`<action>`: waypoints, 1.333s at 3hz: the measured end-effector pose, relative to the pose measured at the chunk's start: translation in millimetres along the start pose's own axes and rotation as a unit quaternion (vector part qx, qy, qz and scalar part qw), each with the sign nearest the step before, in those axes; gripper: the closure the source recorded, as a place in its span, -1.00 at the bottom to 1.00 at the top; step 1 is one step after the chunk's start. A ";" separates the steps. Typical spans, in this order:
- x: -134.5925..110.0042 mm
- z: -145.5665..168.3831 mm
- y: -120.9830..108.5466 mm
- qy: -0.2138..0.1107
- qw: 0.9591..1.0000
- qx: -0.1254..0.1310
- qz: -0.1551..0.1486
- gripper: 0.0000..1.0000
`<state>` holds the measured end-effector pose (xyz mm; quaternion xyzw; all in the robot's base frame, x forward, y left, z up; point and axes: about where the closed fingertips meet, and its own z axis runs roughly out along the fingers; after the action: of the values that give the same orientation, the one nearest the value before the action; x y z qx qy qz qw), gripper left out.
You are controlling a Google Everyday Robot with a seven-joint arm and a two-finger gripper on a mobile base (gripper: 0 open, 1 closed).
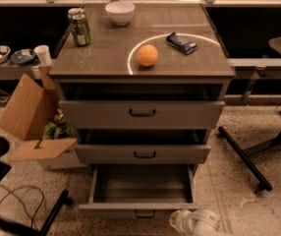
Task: Close bottom drawer
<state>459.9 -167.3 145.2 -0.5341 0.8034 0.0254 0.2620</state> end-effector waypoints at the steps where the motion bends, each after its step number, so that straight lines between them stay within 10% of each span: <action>1: -39.7 -1.8 -70.3 -0.023 0.999 0.035 -0.032 1.00; 4: -80.3 -3.5 -134.9 -0.041 0.995 0.065 -0.059 1.00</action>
Offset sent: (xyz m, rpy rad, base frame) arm 0.2544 0.0120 0.1373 -0.0305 -0.3467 0.1271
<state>599.5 -158.3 216.5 -0.5612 0.7587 -0.0206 0.3303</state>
